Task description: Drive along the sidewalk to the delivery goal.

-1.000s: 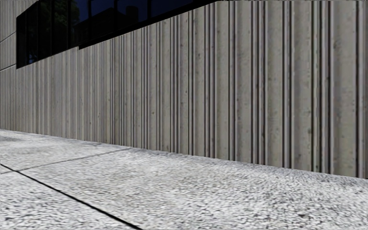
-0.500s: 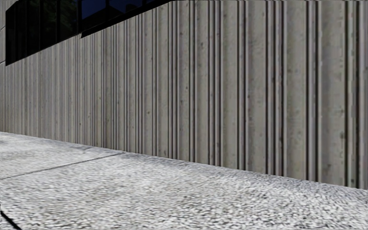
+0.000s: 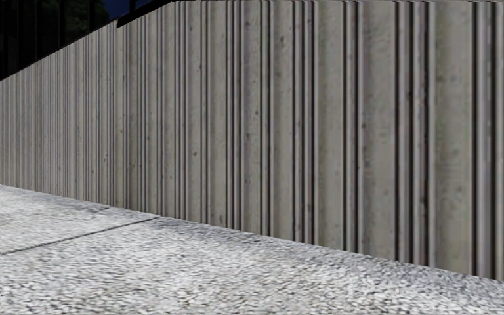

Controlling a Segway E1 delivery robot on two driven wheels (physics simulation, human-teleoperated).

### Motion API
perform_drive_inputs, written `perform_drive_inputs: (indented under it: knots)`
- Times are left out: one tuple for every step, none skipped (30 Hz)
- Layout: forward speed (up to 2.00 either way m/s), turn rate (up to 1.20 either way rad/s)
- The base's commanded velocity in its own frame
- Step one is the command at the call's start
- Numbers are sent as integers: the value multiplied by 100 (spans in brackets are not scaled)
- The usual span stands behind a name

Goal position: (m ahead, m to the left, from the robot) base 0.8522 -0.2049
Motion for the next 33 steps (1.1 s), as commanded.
perform_drive_inputs:
  knots:
    - [107,0]
    - [107,0]
    - [107,0]
    - [107,0]
    - [107,0]
    - [107,0]
    - [107,0]
    - [107,0]
    - [107,0]
    - [107,0]
    - [107,0]
    - [107,0]
    - [107,0]
    - [107,0]
    - [107,0]
    - [107,0]
    - [107,0]
    - [107,0]
    - [93,0]
    - [93,0]
    - [77,0]
    - [49,0]
    - [3,0]
    - [0,0]
    - [0,0]
    - [0,0]
    - [0,0]
    - [0,0]
    - [0,0]
    - [0,0]
    - [0,0]
    - [0,0]
    - [0,0]
